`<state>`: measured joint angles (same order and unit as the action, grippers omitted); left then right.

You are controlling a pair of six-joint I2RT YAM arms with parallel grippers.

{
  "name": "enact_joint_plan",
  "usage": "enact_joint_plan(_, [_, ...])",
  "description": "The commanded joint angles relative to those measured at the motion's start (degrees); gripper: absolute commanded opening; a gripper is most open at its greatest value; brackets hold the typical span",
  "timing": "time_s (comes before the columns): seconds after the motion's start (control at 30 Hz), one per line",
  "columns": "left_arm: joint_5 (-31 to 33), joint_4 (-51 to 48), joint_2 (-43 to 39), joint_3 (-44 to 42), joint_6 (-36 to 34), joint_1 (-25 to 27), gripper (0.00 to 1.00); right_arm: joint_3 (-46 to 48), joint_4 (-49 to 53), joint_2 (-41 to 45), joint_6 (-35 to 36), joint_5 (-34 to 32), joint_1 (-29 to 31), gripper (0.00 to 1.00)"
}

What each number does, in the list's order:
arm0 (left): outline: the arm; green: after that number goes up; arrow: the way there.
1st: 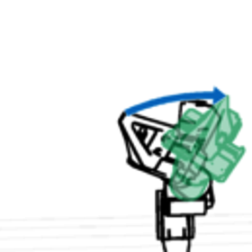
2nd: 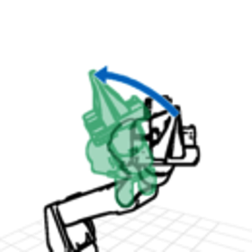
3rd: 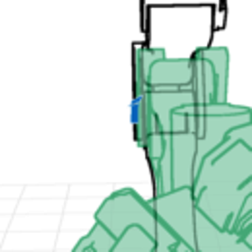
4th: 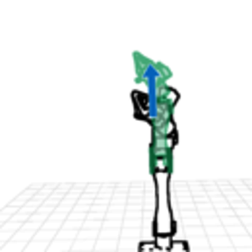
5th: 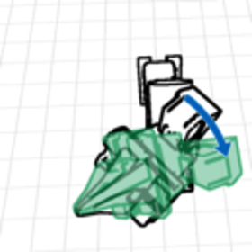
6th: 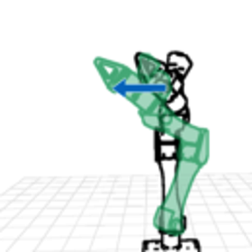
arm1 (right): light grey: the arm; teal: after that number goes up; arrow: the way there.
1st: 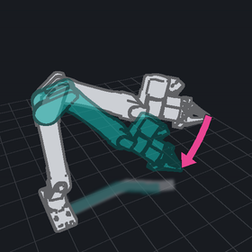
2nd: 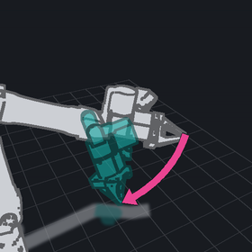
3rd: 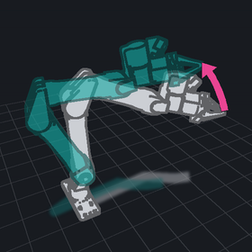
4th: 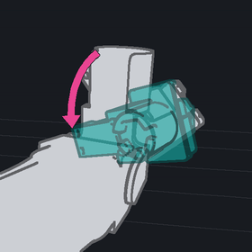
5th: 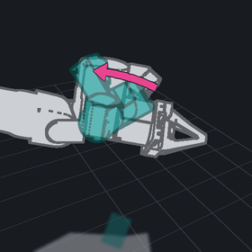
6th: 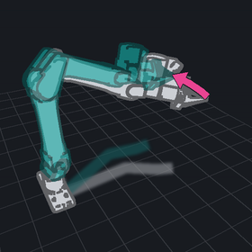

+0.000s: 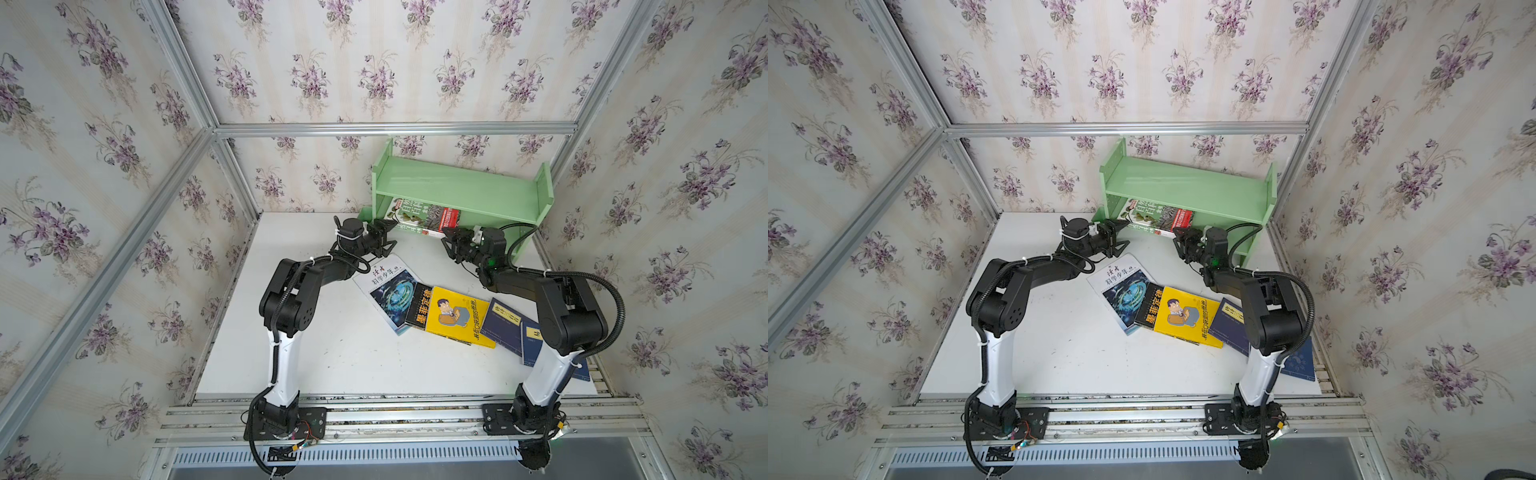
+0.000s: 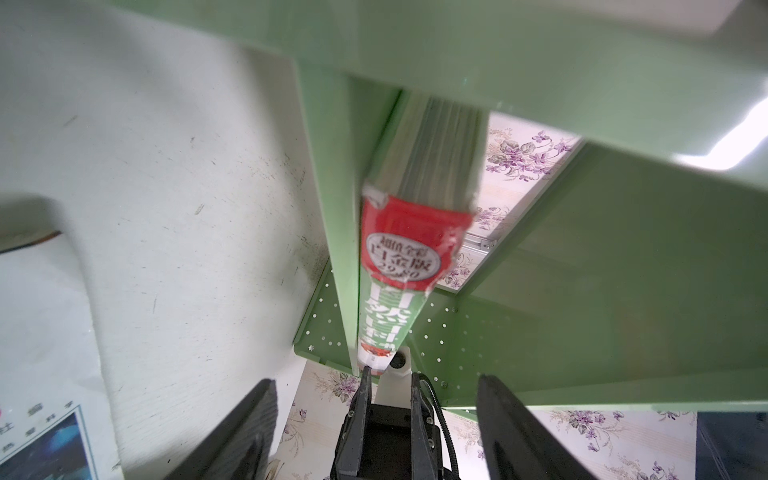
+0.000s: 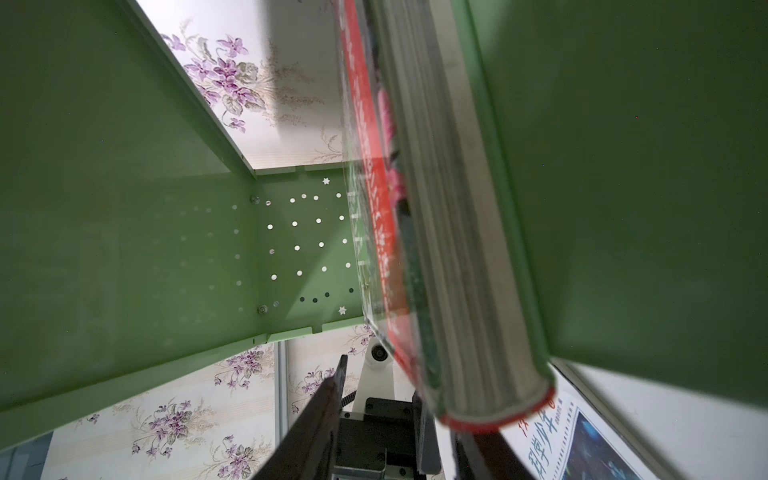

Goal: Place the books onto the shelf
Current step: 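Open both grippers and draw them back from the shelved green book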

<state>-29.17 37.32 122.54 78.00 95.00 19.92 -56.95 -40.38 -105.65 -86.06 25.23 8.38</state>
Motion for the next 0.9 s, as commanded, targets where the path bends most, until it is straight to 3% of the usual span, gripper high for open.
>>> enact_joint_plan(0.0, [-0.09,2.75,-0.29,-0.30,1.15,-0.06,0.77,-0.98,-2.76,-0.19,1.57,-0.59,-0.51,0.46])
enact_joint_plan(0.57, [0.63,2.94,-3.10,-4.27,-0.39,-0.06,0.79,0.39,-1.81,1.99,3.44,2.42,-1.42,0.50])
enact_joint_plan(0.87, [-1.79,1.55,-8.09,-12.13,-3.51,0.02,0.81,5.15,17.42,13.76,17.07,2.34,-1.06,0.56])
